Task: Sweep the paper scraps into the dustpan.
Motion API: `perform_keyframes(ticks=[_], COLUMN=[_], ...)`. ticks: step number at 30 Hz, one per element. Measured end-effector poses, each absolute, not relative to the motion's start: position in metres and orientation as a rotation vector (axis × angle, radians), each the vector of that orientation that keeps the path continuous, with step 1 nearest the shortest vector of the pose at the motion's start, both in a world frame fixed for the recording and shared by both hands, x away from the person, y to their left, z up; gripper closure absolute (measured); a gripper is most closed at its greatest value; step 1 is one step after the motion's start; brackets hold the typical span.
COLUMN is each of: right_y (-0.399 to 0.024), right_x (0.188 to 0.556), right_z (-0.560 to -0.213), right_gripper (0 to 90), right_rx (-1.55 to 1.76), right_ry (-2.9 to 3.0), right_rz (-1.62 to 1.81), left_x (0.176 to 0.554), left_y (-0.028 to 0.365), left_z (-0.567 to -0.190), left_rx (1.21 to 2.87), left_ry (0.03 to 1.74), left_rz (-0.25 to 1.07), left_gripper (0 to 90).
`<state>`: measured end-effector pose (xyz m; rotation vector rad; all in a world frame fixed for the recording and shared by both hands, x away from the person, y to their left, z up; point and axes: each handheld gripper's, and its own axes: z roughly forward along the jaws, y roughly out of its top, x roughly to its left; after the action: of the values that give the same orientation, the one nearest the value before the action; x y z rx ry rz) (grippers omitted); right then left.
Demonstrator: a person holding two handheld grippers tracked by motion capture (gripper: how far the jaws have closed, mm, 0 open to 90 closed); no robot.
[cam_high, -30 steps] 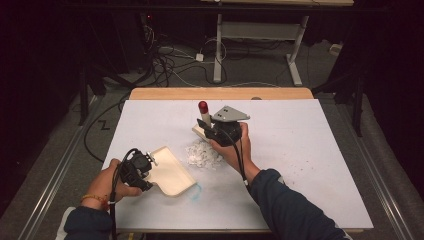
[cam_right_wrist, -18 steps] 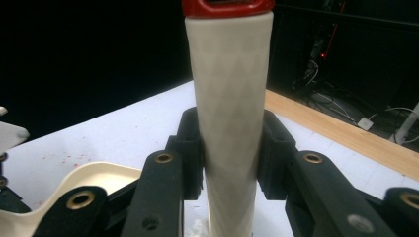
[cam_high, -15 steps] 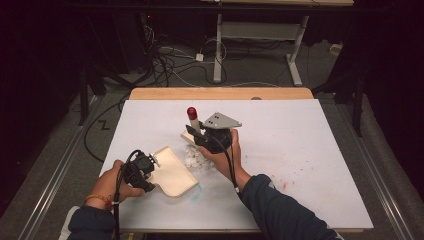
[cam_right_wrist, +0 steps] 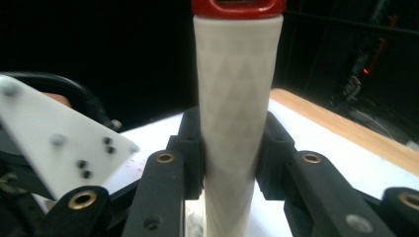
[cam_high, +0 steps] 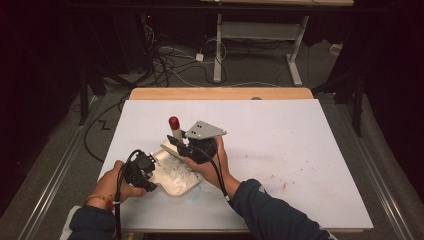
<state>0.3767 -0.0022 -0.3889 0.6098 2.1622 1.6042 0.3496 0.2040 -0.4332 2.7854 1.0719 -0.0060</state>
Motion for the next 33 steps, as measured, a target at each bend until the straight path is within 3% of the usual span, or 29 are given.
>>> perform_keyframes(ticks=[7, 15, 25, 33], right_y=[-0.006, -0.047, -0.122, -0.149], right_x=[0.379, 0.382, 0.363, 0.337], right_z=[-0.374, -0.349, -0.348, -0.355], right_gripper=[70.1, 70.0, 70.0, 70.0], right_rx=[0.587, 0.596, 0.588, 0.581], right_ry=[2.124, 2.107, 2.206, 2.303], right_rz=[1.611, 1.588, 1.421, 1.375], left_x=[0.348, 0.347, 0.346, 0.346], left_y=[0.206, 0.205, 0.204, 0.204], left_z=[-0.432, -0.433, -0.432, -0.434], left_rx=[2.789, 2.807, 2.817, 2.821], left_ry=[1.054, 1.051, 1.062, 1.072], left_rz=[0.01, 0.021, 0.018, 0.014], left_gripper=[63.3, 63.3, 63.2, 63.2])
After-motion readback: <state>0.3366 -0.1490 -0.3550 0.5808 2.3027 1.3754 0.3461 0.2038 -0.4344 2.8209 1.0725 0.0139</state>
